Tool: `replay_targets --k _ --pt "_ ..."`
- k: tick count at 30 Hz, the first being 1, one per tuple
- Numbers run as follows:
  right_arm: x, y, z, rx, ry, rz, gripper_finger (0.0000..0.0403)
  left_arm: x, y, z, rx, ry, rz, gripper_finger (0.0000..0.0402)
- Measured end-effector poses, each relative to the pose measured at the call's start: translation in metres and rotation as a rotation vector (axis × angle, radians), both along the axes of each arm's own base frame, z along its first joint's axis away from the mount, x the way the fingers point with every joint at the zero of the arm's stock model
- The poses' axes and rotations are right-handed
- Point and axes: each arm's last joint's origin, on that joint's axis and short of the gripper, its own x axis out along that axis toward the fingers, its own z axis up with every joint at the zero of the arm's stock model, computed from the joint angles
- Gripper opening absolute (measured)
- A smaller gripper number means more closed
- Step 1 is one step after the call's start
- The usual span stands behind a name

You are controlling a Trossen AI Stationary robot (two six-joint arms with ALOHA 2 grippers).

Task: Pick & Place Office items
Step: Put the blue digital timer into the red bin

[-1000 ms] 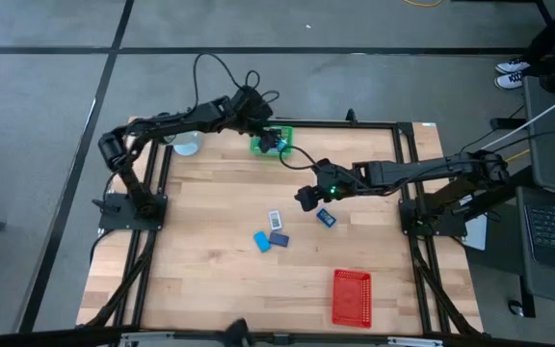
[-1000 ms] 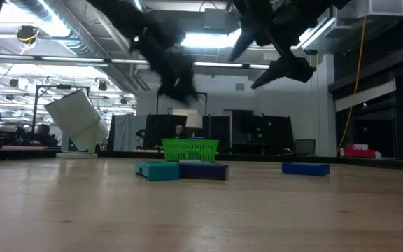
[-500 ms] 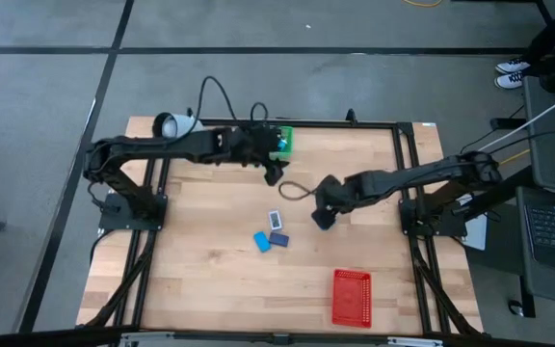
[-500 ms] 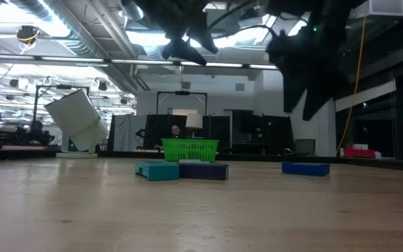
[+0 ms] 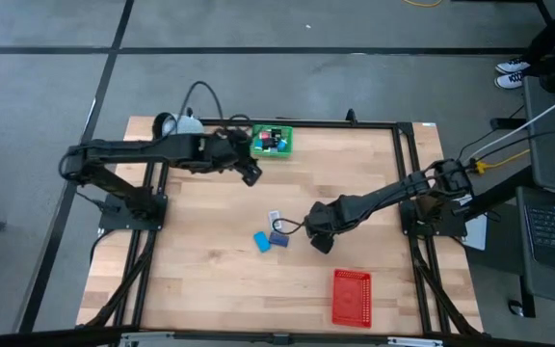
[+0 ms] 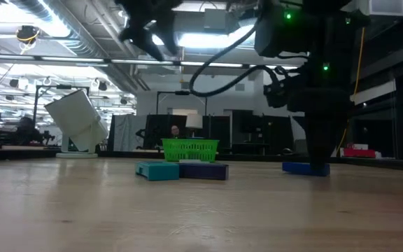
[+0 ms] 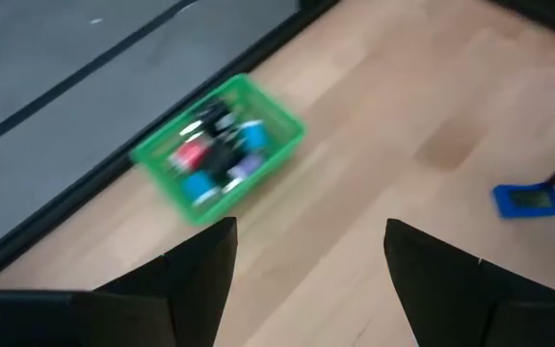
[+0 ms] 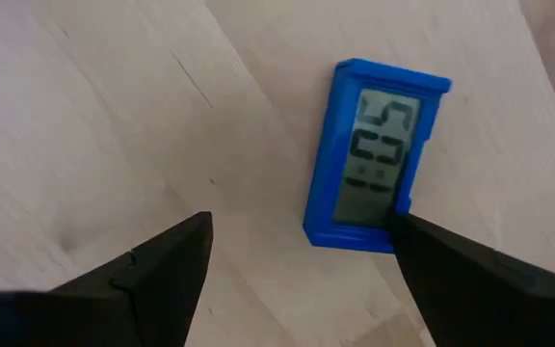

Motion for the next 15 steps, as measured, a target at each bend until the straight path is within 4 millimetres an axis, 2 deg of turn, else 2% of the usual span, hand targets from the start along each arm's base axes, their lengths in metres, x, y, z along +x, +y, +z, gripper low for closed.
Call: replay_targets --k 2,8,12,15 --pt "0.002 0.000 0.000 -0.003 -0.018 0.004 0.0322 -0.013 -0.001 0.008 0.005 -0.005 0.019 0.0258" --pt "0.004 0.001 0.007 0.046 -0.070 0.000 0.0322 -0.037 -0.017 0.041 0.060 -0.186 -0.050 0.0258" --pt "0.001 0.001 0.021 0.055 -0.129 -0.052 0.0322 -0.056 -0.026 0.050 0.111 -0.342 -0.072 0.0258" --pt "0.001 -0.002 0.027 0.044 -0.155 -0.095 0.0322 -0.072 -0.030 0.044 0.127 -0.412 -0.070 0.0258"
